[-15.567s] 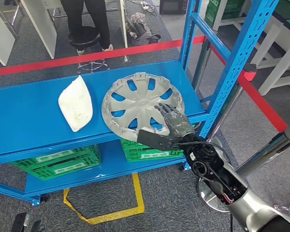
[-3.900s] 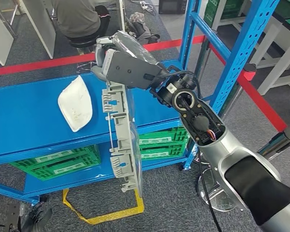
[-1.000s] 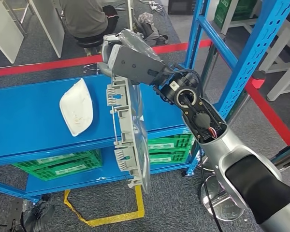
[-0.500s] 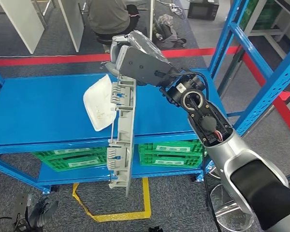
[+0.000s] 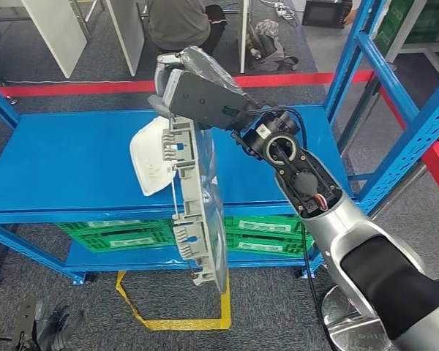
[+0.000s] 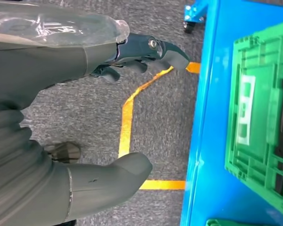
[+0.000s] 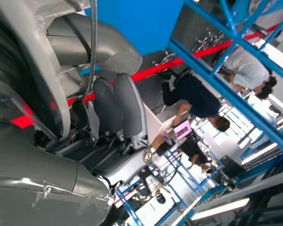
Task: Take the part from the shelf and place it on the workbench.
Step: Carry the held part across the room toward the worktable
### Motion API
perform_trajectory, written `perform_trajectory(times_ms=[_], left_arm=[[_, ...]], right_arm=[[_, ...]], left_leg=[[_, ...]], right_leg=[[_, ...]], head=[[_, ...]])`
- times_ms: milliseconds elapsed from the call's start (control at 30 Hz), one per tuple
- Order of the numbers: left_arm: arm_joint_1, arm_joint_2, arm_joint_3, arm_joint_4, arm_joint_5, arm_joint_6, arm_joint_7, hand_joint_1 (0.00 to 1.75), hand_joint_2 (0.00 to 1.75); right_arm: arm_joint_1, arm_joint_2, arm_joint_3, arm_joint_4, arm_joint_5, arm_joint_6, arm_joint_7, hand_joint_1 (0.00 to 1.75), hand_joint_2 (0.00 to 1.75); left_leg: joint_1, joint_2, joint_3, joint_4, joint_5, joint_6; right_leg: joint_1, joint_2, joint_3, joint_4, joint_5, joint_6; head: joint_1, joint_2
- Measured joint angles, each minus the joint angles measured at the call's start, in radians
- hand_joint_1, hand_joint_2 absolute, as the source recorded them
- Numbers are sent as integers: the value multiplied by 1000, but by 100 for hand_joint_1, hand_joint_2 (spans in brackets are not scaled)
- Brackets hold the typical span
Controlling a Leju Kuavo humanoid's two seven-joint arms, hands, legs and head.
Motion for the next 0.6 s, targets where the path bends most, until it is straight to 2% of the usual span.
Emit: perform_trajectory(times_ms=[67, 100, 167, 233, 267, 300, 367, 400, 433, 467, 533, 567, 600], left_arm=[[-2, 2, 0, 0, 0, 0, 0, 0, 175], [-4, 2, 0, 0, 0, 0, -1, 0, 175], [-3, 2, 0, 0, 0, 0, -1, 0, 175], [-2, 2, 0, 0, 0, 0, -2, 0, 175], [-2, 2, 0, 0, 0, 0, -2, 0, 175], [-3, 2, 0, 0, 0, 0, -2, 0, 175], [-3, 1, 0, 0, 1, 1, -2, 0, 175], [-2, 0, 0, 0, 1, 1, -2, 0, 175], [-1, -1, 0, 0, 1, 2, -2, 0, 175], [-1, -1, 0, 0, 1, 2, -2, 0, 175], [-1, -2, 0, 0, 1, 2, -2, 0, 175], [-1, -3, 0, 0, 1, 2, -2, 0, 175], [-1, -4, 0, 0, 1, 3, -2, 0, 175]], right_arm=[[-2, 0, 0, 0, 0, 0, 0, 175, 175], [-3, 0, 0, 0, 0, 0, 0, 175, 175], [-3, 0, 0, -1, -1, 0, -1, 175, 175], [-3, 0, 0, -1, -1, 1, -1, 175, 175], [-3, 0, 0, -1, -1, 1, -2, 175, 175], [-3, 0, -1, -1, -1, 1, -2, 175, 175], [-1, 0, -1, 0, -2, 2, -2, 175, 175], [1, 0, -1, 1, -2, 2, -2, 175, 175], [3, -1, 0, 2, -2, 3, -2, 175, 175], [4, -1, 0, 3, -2, 3, -2, 175, 175], [3, -1, 0, 4, -2, 3, -3, 175, 175], [2, -1, 0, 4, -3, 3, -4, 175, 175], [0, -1, 0, 4, -3, 3, -5, 175, 175]], left_leg=[[-3, 22, 73, -144, 52, 8], [-6, 28, 93, -184, 63, 15], [-11, 19, 97, -197, 65, 29], [-8, 8, 97, -199, 67, 40], [-6, 2, 99, -201, 69, 47], [-4, -2, 100, -202, 70, 52], [-6, -14, 100, -202, 69, 58], [-6, -21, 100, -202, 69, 59], [-7, -28, 101, -201, 69, 60], [-7, -37, 101, -200, 69, 60], [-7, -55, 103, -199, 67, 57], [-7, -63, 103, -197, 67, 55], [-7, -70, 100, -196, 67, 51]], right_leg=[[4, -10, -1, 4, -4, 7], [7, -13, -1, 5, -7, 12], [12, -22, -1, 5, -9, 21], [9, -21, -3, 13, -20, 32], [8, -12, -15, 40, -39, 36], [6, 0, -37, 89, -68, 40], [5, 20, -102, 238, -137, 44], [5, 23, -131, 298, -156, 45], [5, 25, -145, 325, -155, 44], [5, 27, -139, 307, -134, 42], [5, 44, -81, 172, -57, 32], [5, 59, -49, 101, -28, 27], [5, 71, -23, 49, -13, 23]], head=[[-4, 0], [-3, 0], [1, 0], [6, 0], [9, 0], [13, 0], [23, 0], [26, 0], [28, 0], [31, 0], [38, 0], [40, 0], [41, 0]])
